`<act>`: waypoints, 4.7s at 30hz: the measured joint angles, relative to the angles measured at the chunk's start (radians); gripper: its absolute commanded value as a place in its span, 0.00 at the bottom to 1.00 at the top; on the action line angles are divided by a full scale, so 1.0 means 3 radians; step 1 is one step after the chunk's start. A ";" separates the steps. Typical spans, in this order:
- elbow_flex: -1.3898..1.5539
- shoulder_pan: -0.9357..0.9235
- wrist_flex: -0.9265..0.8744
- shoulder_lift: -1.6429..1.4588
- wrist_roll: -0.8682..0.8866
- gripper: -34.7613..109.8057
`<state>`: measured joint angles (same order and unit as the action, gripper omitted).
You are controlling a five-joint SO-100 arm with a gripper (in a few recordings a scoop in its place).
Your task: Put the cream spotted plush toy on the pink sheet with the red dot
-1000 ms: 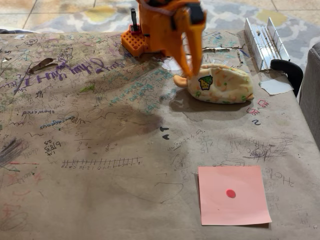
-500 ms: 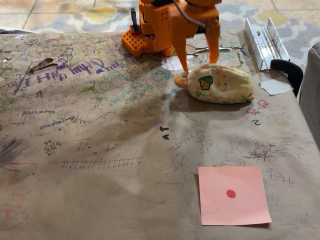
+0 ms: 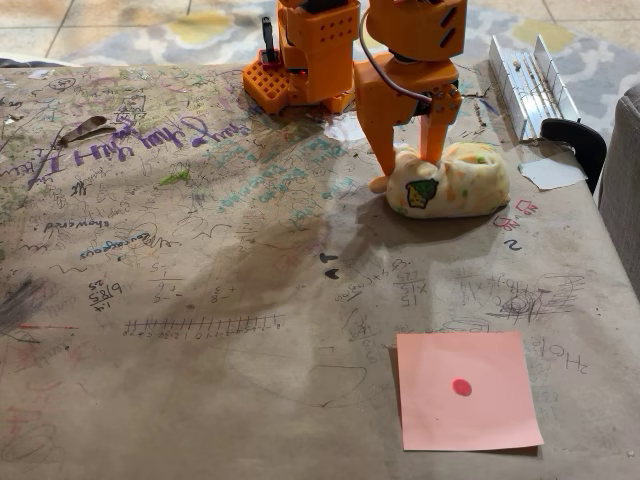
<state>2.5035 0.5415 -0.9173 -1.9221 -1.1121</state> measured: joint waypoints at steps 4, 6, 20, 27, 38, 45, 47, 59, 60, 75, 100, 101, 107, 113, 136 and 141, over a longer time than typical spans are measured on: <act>0.0128 -0.0005 0.0143 -0.0184 0.0271 0.24; 0.0143 -0.0041 0.0194 -0.0358 0.0409 0.24; -0.0798 0.0077 -0.1125 -0.2797 0.1401 0.24; -0.1585 0.0005 -0.1478 -0.3472 0.1447 0.24; -0.2582 -0.0087 -0.1493 -0.4464 0.1698 0.24; -0.2874 -0.0148 -0.1432 -0.4750 0.1769 0.24; -0.2950 -0.0143 -0.1396 -0.4801 0.1774 0.24; -0.3191 -0.0143 -0.1381 -0.4878 0.1790 0.24; -0.3191 -0.0143 -0.1381 -0.4878 0.1790 0.24; -0.3073 -0.0179 -0.1161 -0.4668 0.1785 0.24; -0.3431 -0.1094 0.0337 -0.0547 0.1621 0.28; -0.3431 -0.1094 0.0337 -0.0547 0.1621 0.28; -0.3094 -0.1166 0.0532 -0.0767 0.1636 0.26; -0.1646 -0.1150 0.1258 -0.1585 0.2112 0.24; 0.2240 -0.1473 0.0741 -0.4776 0.3641 0.24; 0.2240 -0.1529 0.0741 -0.4796 0.3697 0.24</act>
<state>3.1753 0.0828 -0.6949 -3.3610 -0.0031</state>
